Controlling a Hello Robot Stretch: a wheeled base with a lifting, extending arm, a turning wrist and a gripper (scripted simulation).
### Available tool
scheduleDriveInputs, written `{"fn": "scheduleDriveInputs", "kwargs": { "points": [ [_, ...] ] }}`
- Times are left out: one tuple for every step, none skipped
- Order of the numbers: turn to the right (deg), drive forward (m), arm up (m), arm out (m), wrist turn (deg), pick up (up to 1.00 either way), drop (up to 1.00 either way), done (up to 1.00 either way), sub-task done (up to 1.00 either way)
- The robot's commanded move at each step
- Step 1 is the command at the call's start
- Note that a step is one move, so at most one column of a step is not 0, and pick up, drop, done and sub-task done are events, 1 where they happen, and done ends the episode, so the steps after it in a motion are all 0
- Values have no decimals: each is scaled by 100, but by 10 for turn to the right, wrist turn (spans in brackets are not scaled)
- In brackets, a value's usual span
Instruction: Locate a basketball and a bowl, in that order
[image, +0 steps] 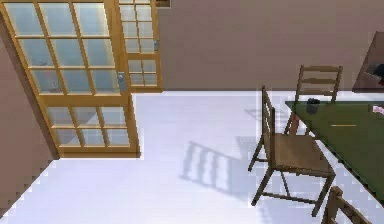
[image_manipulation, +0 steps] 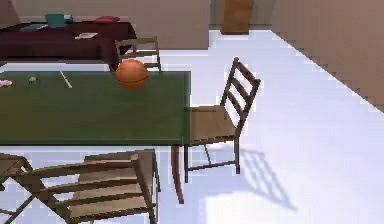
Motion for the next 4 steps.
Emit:
{"fn": "scheduleDriveInputs", "kwargs": {
  "points": [
    [30, 0, 0, 0, 0, 0, 0, 0, 0],
    [-60, 0, 0, 0, 0, 0, 0, 0, 0],
    [0, 100, 0, 0, 0, 0, 0, 0, 0],
    [-60, 0, 0, 0, 0, 0, 0, 0, 0]
  ]
}}
